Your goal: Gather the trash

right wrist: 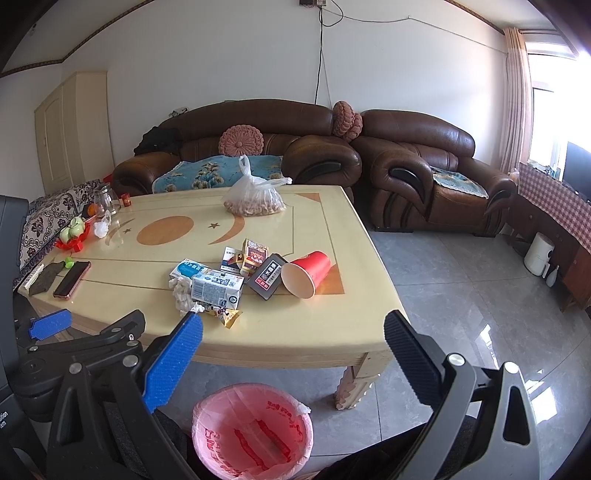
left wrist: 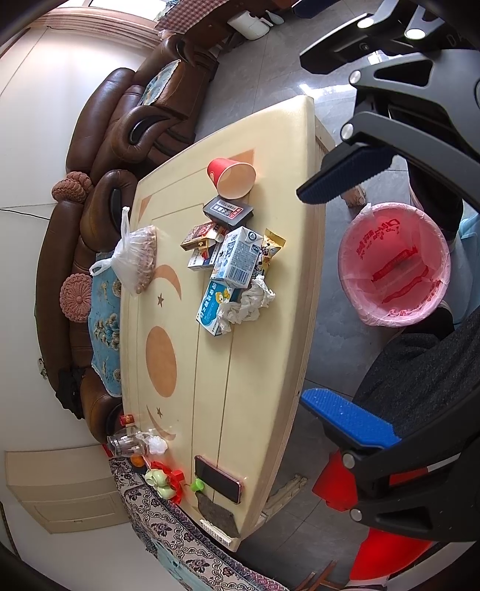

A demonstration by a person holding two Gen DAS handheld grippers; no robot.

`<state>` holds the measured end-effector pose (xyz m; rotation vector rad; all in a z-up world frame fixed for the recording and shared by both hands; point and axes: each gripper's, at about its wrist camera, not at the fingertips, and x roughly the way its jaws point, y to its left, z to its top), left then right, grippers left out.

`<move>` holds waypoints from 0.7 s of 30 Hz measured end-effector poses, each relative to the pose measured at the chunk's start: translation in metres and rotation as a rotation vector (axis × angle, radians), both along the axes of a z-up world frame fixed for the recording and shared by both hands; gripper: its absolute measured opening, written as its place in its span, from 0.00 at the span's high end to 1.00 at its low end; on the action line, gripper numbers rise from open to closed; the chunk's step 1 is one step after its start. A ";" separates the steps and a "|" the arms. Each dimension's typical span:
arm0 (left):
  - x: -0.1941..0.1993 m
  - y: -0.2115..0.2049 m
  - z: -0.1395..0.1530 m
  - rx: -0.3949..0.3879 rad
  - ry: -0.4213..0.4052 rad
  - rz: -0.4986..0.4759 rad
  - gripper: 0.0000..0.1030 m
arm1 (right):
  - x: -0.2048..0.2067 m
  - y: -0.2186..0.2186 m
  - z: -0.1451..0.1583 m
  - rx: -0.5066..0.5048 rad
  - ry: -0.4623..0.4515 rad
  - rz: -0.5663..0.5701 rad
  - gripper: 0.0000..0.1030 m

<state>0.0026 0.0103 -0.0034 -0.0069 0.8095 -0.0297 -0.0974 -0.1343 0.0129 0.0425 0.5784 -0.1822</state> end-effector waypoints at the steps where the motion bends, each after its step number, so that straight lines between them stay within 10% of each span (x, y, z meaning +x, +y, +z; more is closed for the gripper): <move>1: 0.000 0.000 0.000 0.000 -0.001 0.001 0.05 | 0.000 -0.001 0.000 0.001 0.000 0.001 0.07; 21: 0.001 0.000 0.001 0.001 -0.001 0.004 0.05 | 0.001 -0.002 0.000 0.009 -0.003 0.004 0.07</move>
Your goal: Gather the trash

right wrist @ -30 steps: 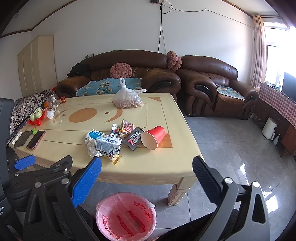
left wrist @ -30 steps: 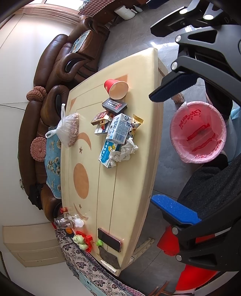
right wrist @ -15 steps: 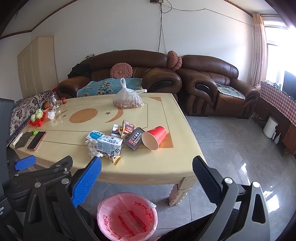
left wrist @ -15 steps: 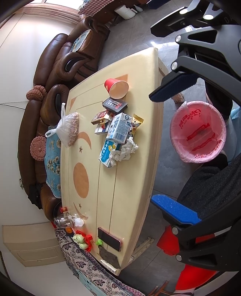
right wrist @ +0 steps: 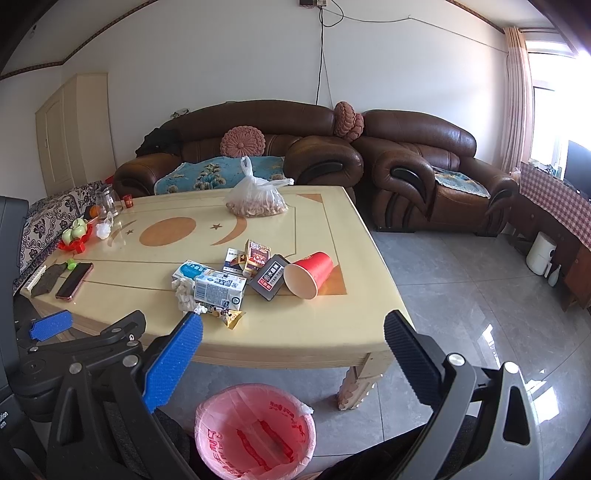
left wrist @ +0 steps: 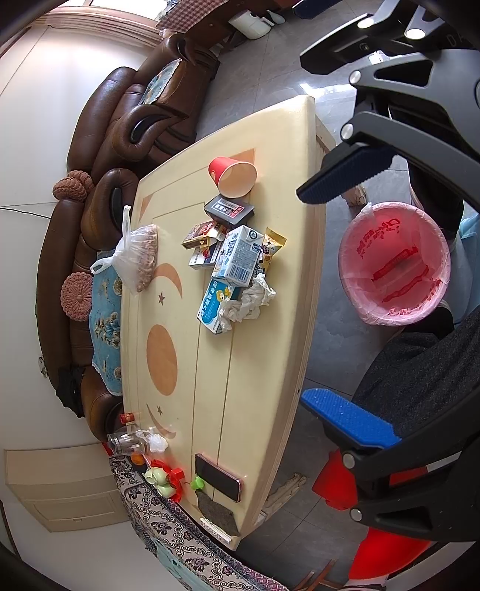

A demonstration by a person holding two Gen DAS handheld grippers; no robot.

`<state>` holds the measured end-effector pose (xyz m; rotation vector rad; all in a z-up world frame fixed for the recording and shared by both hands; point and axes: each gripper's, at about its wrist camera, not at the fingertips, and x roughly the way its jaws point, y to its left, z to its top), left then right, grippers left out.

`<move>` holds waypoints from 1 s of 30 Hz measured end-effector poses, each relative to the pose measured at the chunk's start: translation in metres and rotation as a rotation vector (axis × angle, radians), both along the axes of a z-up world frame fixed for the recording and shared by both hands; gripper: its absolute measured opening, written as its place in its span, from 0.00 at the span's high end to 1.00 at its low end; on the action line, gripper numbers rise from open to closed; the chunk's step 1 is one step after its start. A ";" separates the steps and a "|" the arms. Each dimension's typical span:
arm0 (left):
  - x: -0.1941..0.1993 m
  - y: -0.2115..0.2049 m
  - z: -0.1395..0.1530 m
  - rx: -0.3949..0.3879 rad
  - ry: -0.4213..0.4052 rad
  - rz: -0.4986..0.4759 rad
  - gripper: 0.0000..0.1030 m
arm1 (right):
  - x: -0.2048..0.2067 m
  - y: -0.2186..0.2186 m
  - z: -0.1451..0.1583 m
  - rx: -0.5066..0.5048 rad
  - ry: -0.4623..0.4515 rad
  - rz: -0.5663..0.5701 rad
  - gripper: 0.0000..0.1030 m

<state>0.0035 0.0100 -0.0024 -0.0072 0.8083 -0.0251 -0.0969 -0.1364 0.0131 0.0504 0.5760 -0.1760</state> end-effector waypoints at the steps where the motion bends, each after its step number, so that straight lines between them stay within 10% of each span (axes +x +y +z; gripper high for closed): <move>1: 0.000 0.000 0.000 -0.001 0.000 0.000 0.05 | 0.000 0.000 0.000 0.000 0.000 0.000 0.07; 30: 0.068 0.014 -0.055 -0.013 0.181 0.036 0.05 | 0.064 -0.034 -0.051 -0.065 0.041 0.002 0.07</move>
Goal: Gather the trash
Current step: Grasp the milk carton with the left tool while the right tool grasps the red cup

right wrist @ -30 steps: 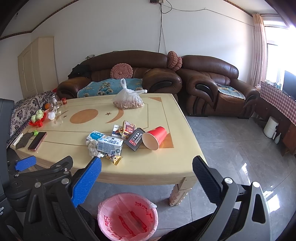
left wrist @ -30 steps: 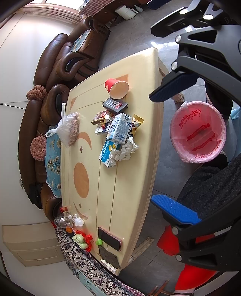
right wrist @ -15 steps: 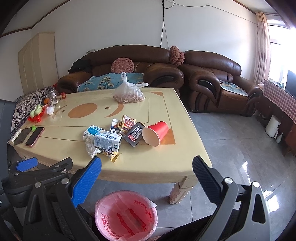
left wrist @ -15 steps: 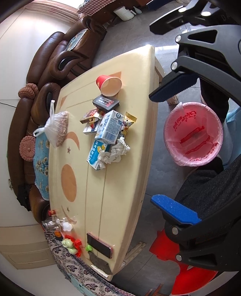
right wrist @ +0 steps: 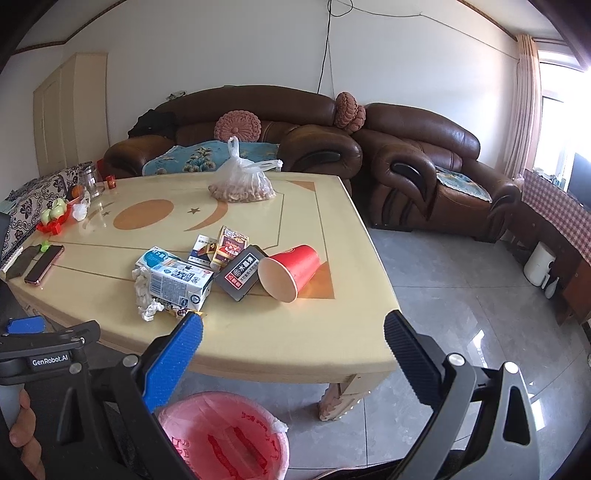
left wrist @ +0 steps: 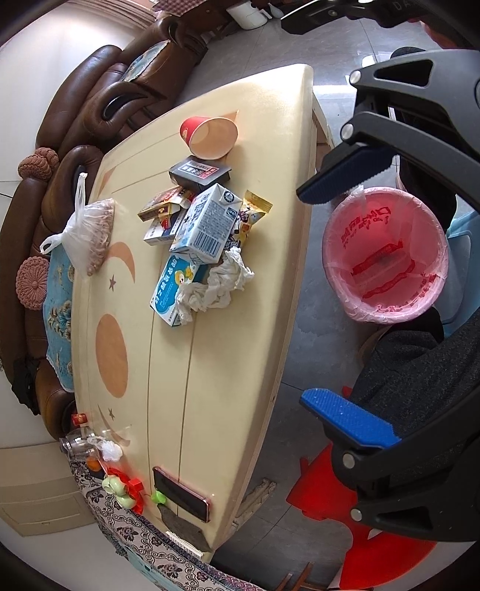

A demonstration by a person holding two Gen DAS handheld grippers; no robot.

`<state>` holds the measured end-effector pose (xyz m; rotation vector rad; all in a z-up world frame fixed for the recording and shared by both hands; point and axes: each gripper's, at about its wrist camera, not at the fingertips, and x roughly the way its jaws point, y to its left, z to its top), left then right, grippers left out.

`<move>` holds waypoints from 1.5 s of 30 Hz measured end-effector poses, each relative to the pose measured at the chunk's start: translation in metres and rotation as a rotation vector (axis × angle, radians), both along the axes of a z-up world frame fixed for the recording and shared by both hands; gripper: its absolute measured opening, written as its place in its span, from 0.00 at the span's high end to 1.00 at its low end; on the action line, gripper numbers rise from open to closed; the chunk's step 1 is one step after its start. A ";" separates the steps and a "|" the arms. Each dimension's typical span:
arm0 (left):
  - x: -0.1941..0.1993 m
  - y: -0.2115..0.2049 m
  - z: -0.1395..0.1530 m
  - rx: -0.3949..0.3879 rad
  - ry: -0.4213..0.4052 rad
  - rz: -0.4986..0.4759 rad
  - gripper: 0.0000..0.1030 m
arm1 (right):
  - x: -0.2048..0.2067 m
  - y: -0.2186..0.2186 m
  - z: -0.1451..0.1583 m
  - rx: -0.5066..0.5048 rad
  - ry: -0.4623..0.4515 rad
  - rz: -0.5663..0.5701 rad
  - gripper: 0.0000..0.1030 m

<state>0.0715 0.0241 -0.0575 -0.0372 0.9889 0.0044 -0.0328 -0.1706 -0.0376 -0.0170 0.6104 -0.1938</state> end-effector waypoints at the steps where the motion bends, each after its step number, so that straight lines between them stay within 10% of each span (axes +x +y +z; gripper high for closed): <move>1: 0.002 0.000 0.001 -0.003 0.001 -0.004 0.05 | 0.003 0.000 -0.001 -0.014 -0.005 0.001 0.07; 22: 0.053 -0.048 -0.012 0.076 0.017 -0.139 0.05 | 0.060 -0.020 -0.018 -0.218 -0.072 0.111 0.07; 45: 0.095 -0.077 -0.045 0.117 0.101 -0.151 0.05 | 0.123 -0.047 -0.070 -0.160 0.023 0.236 0.07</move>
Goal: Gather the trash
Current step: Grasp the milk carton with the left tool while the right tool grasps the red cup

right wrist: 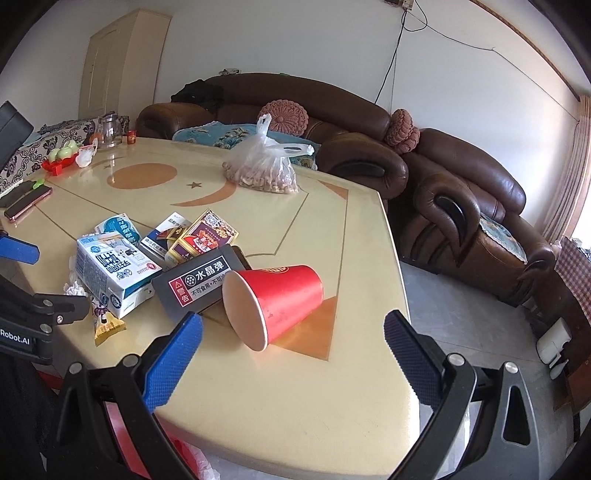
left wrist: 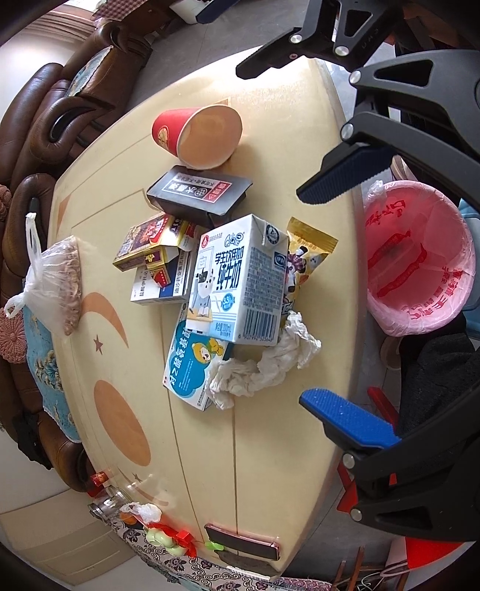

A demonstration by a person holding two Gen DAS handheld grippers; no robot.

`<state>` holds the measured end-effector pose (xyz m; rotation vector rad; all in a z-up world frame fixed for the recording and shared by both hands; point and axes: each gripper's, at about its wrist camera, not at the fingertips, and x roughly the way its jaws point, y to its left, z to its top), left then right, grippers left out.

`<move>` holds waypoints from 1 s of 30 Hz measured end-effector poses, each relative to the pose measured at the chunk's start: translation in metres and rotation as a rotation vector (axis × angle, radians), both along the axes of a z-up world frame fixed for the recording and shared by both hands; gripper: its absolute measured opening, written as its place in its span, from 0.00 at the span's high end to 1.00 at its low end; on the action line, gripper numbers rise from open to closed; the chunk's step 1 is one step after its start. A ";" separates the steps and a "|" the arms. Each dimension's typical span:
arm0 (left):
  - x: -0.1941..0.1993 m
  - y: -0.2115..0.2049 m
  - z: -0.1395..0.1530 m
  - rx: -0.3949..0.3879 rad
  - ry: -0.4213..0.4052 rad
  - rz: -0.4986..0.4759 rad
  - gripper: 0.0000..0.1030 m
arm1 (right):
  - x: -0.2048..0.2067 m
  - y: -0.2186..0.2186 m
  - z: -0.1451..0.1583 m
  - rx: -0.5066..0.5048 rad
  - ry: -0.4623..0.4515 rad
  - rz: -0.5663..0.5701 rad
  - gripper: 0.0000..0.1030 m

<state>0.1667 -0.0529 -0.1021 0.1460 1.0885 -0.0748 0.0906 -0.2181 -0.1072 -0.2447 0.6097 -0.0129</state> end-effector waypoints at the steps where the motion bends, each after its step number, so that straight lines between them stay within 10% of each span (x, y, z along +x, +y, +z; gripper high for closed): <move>1: 0.002 -0.001 -0.002 0.000 0.004 0.000 0.05 | 0.003 -0.001 -0.003 -0.004 0.004 0.006 0.07; 24: 0.045 -0.007 -0.034 -0.019 0.049 0.034 0.05 | 0.059 -0.015 -0.050 -0.034 0.030 0.013 0.07; 30: 0.048 -0.007 -0.035 -0.039 0.039 0.037 0.05 | 0.065 -0.011 -0.059 -0.059 0.039 0.008 0.28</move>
